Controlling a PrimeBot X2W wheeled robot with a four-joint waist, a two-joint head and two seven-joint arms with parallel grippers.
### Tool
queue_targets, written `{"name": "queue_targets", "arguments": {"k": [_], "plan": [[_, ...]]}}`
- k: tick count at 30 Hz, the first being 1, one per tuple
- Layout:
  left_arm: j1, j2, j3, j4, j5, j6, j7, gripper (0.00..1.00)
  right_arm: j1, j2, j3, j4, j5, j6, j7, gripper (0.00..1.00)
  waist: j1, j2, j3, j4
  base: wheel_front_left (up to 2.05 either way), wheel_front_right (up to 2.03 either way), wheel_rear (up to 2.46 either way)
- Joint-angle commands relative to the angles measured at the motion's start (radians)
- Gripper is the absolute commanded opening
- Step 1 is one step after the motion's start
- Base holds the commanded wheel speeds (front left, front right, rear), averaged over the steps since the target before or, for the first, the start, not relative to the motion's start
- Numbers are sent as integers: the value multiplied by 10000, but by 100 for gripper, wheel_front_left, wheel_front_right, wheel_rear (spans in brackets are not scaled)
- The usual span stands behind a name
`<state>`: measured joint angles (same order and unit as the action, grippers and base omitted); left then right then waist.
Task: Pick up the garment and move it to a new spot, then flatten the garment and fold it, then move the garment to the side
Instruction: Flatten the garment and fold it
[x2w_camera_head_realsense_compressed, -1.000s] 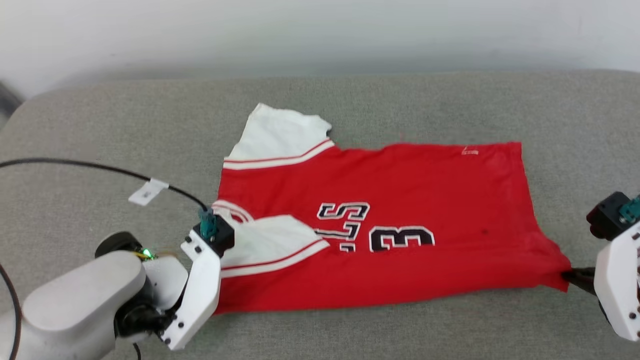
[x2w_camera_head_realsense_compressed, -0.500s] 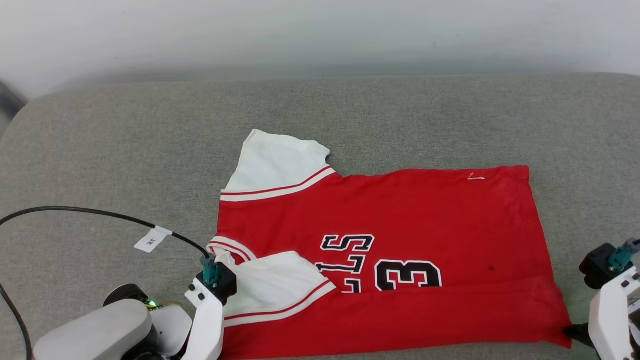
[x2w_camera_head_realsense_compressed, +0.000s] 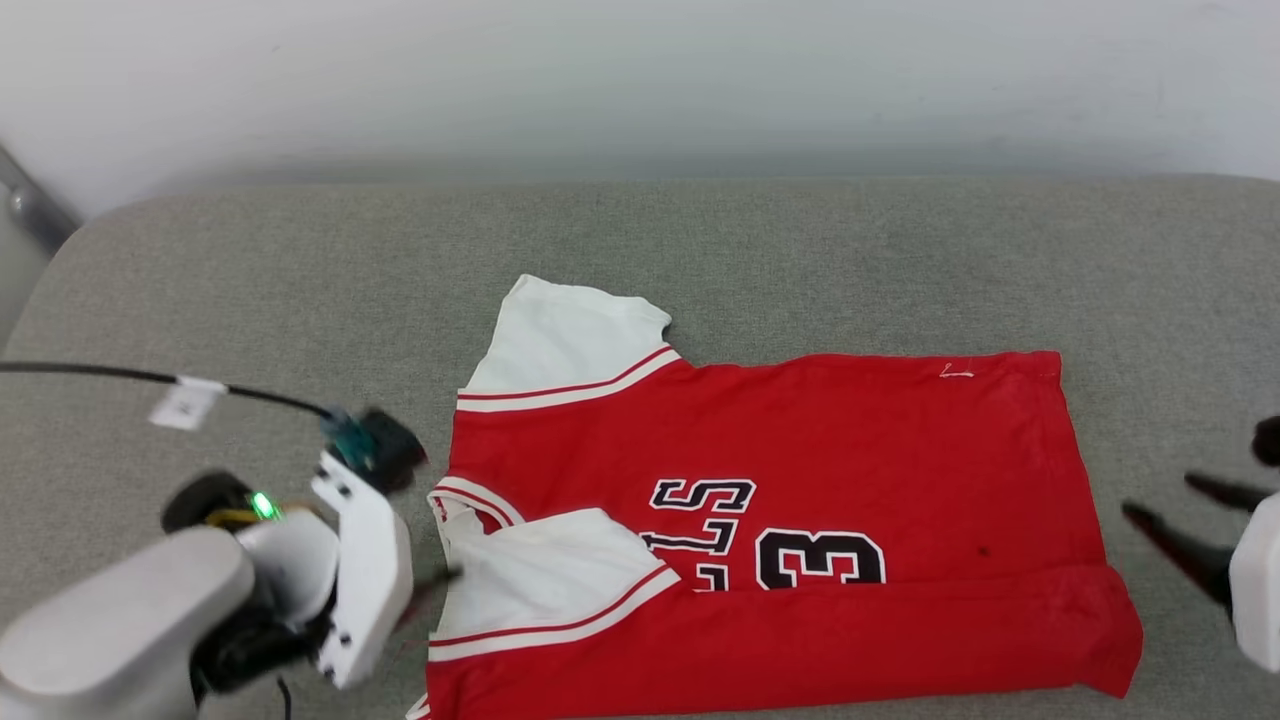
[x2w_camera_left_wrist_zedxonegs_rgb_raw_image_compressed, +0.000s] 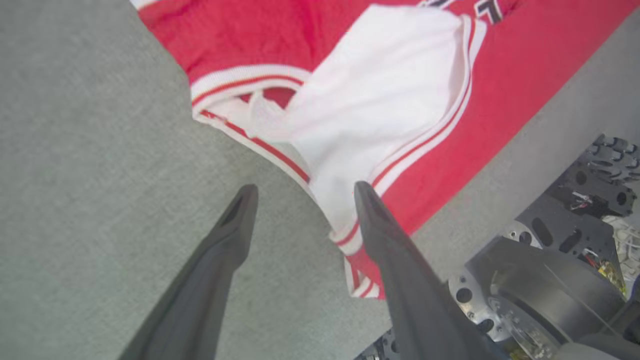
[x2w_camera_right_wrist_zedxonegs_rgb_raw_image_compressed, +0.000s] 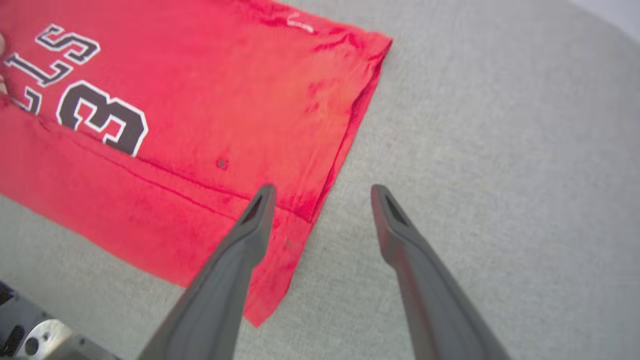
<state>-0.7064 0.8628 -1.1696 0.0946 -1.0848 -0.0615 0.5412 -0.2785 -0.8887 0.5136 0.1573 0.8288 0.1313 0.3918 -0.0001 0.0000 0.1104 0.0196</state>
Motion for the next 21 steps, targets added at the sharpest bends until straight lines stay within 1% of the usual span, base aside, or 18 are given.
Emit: {"name": "queue_targets", "arguments": {"k": [1,5,8,10,13,16,20,21], "plan": [[-320,64,242,-18,295,108,-420,100,-4,230,-376,-7,-289,-12,-531,100,1,0,-15,-21,0,0,0],[-904,12,723,270,1219,464,-1622,100,13,982,-1670,-37,-1386,-12,-2072,100,1,0,60,-156,0,0,0],[-1369,-237,1032,680,1720,799,-2318,100,218,1804,-2604,-296,-2308,-10,-2993,100,1,0,215,-298,0,0,0],[-1733,-401,1126,1030,2041,903,-2523,100,340,2388,-3320,-580,-2909,-12,-3558,100,1,0,355,-390,0,0,0],[-2379,-678,1293,1595,2245,965,-2531,100,624,3430,-4340,-1262,-3827,-10,-4230,100,1,0,696,-564,0,0,0],[-3069,-981,1430,2123,2305,947,-2322,100,1046,4501,-5006,-2142,-4568,-10,-4567,100,1,0,1156,-766,0,0,0],[-4041,-1352,1633,2818,2067,713,-1640,100,1516,5753,-5404,-3295,-5315,-10,-4786,100,1,0,1857,-1042,0,0,0],[-4041,-1352,1633,2818,2067,713,-1640,100,1516,5753,-5404,-3295,-5315,-10,-4786,100,1,0,1857,-1042,0,0,0]]}}
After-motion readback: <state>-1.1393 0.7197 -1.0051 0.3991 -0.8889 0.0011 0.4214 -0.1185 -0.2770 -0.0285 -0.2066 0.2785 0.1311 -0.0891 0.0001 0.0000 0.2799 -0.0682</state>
